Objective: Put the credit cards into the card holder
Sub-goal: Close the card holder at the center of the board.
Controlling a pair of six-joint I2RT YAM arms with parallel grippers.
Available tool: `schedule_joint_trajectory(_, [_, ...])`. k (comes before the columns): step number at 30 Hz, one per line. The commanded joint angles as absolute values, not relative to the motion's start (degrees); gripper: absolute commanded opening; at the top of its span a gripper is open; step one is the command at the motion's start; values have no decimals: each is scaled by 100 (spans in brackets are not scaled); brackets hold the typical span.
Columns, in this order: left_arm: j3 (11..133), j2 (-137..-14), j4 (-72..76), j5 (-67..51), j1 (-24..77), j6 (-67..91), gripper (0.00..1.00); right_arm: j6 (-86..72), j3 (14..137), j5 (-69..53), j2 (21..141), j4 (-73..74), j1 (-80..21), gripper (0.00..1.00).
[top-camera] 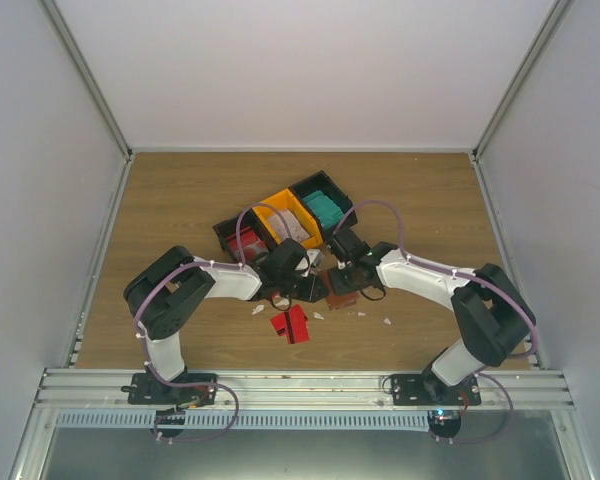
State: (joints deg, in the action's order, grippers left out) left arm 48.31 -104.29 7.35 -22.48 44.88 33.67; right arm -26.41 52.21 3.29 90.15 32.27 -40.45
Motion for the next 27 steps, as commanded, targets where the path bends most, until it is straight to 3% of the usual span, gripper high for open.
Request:
schedule_joint_trajectory(1, [4758, -10705, 385, -1840, 4421, 3315, 27, -2671, 5397, 541, 8924, 3366, -4063, 1])
schedule_joint_trajectory(27, [4777, -10749, 395, -1854, 4420, 3306, 27, -2485, 5337, 101, 9384, 3172, -4141, 0])
